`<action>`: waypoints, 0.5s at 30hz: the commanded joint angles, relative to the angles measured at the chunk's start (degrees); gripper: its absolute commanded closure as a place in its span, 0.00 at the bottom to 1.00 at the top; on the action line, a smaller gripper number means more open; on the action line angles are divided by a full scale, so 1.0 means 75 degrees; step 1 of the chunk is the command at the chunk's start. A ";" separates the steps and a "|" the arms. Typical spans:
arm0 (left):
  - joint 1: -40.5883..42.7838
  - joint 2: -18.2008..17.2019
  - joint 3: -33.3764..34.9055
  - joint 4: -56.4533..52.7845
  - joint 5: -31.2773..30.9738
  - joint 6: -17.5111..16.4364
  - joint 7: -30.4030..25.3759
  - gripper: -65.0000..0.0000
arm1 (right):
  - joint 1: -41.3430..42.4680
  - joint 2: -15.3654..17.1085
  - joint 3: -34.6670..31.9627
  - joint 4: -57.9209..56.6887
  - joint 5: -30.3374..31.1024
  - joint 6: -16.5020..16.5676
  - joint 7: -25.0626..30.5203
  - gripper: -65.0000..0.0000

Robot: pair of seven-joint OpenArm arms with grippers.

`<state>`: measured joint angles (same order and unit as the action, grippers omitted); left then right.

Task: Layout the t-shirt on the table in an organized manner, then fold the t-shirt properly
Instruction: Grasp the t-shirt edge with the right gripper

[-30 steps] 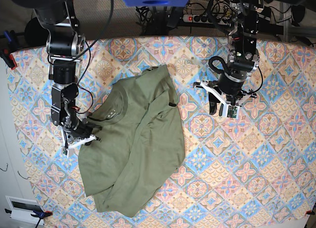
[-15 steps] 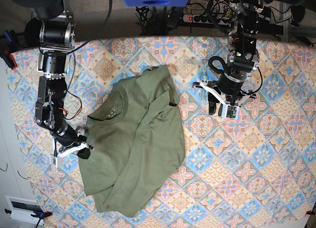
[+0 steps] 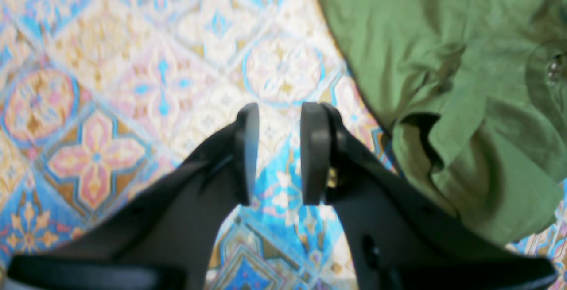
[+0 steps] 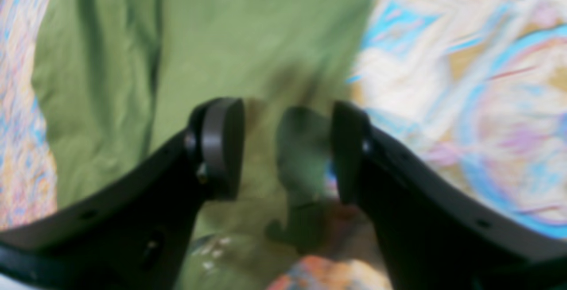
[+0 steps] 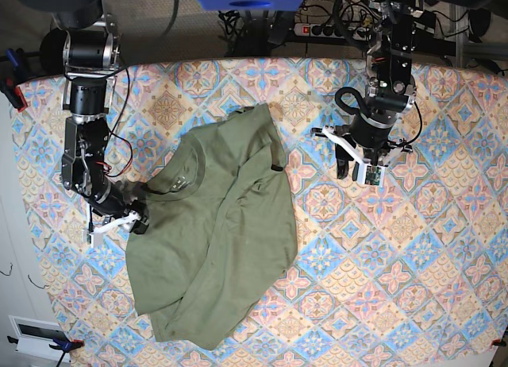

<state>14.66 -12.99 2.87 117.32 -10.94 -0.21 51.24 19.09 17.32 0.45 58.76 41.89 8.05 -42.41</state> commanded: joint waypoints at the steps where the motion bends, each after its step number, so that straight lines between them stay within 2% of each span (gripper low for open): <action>1: -0.0084 -0.0020 -0.0014 0.0153 -0.0012 -0.0002 -0.0227 0.75 | 0.0180 0.0123 0.0063 0.0001 0.0071 0.0057 0.0152 0.52; 9: -0.0084 -0.0020 0.0021 0.0153 -0.0012 -0.0002 -0.0227 0.75 | 0.0121 0.0123 0.0005 -0.0198 0.0082 0.0057 0.0058 0.52; 12: -0.0084 -0.0020 -0.0002 0.0153 -0.0012 -0.0002 -0.0227 0.75 | -0.0231 0.0123 0.0005 -0.0175 0.0106 0.0081 0.0058 0.52; 15: -0.0084 -0.0020 -0.0026 0.0141 -0.0012 -0.0002 -0.0227 0.75 | -0.0735 0.0076 0.0016 0.0388 0.0117 0.0092 0.0046 0.59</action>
<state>14.44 -13.02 2.85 117.32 -10.96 -0.21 50.78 12.71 17.47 0.51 61.17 42.72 8.73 -40.49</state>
